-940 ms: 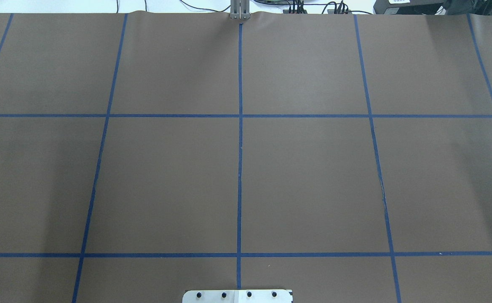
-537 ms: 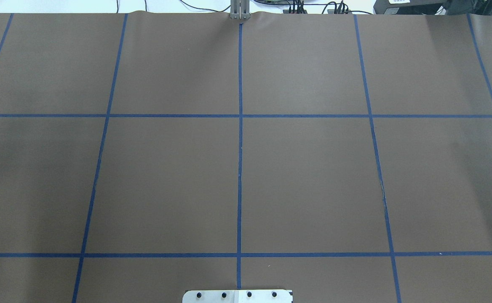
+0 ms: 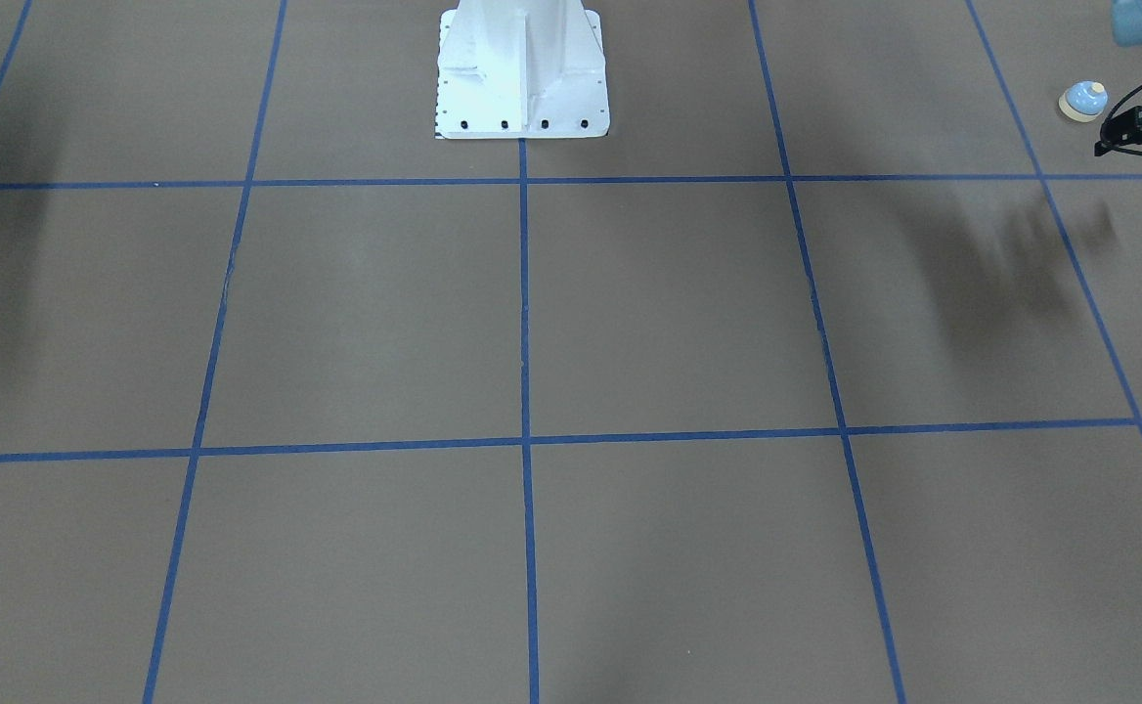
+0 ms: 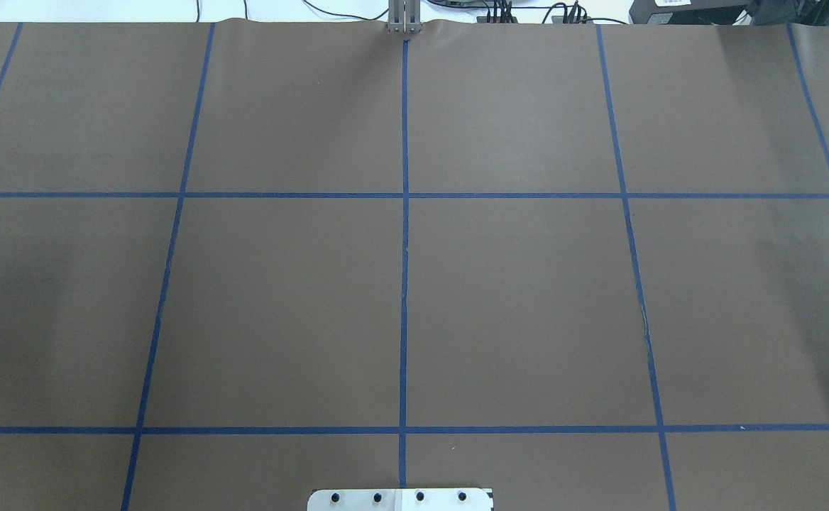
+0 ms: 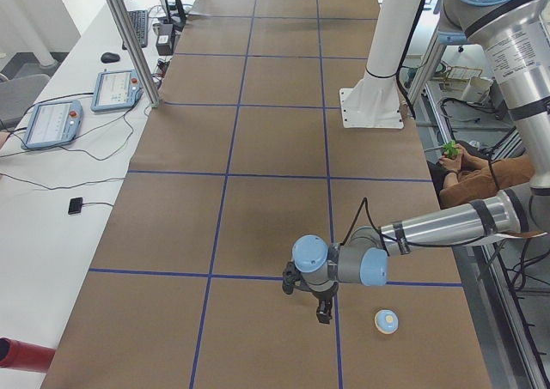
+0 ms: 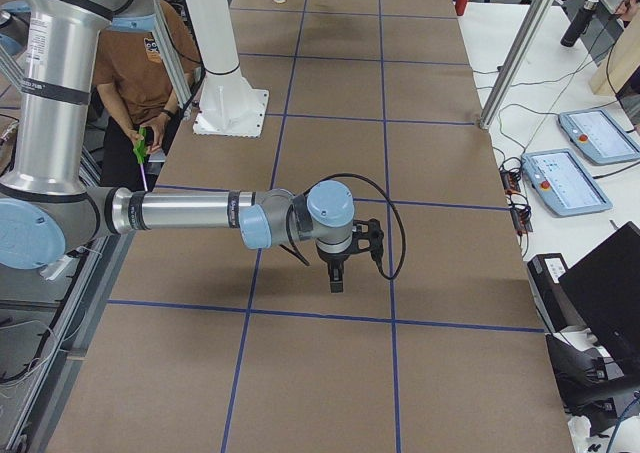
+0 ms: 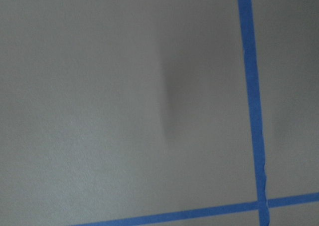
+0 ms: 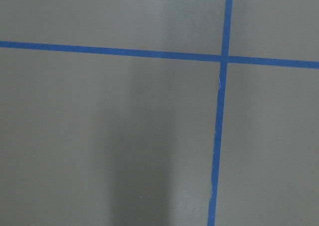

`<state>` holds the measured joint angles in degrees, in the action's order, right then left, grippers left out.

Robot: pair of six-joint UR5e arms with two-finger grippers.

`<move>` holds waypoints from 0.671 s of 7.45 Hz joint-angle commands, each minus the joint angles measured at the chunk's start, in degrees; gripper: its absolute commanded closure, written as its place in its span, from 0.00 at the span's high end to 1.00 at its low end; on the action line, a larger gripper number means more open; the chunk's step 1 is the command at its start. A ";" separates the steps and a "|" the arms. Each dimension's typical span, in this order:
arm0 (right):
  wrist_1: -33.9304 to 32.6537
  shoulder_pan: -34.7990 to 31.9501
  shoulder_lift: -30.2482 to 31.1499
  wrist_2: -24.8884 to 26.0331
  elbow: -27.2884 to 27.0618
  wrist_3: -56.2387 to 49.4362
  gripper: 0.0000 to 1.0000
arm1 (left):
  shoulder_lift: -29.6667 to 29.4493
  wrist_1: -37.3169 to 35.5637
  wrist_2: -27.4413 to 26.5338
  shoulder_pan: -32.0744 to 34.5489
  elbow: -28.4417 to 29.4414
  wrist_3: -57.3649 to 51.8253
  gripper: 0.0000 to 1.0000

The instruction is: Place and press bell with both arms

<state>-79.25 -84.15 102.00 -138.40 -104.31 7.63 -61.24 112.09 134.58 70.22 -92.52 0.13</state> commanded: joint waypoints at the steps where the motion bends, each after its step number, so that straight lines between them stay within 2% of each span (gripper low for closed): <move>1: 1.20 2.57 -0.13 -0.11 -0.02 0.28 1.00 | 5.42 3.92 0.69 -1.14 0.32 0.74 1.00; 5: 2.96 5.48 -0.14 0.59 -0.19 0.37 1.00 | 6.39 3.84 2.52 -2.55 2.51 1.54 1.00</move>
<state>-76.62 -79.70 101.87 -138.12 -104.47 8.00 -55.02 115.87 136.26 68.14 -91.00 1.57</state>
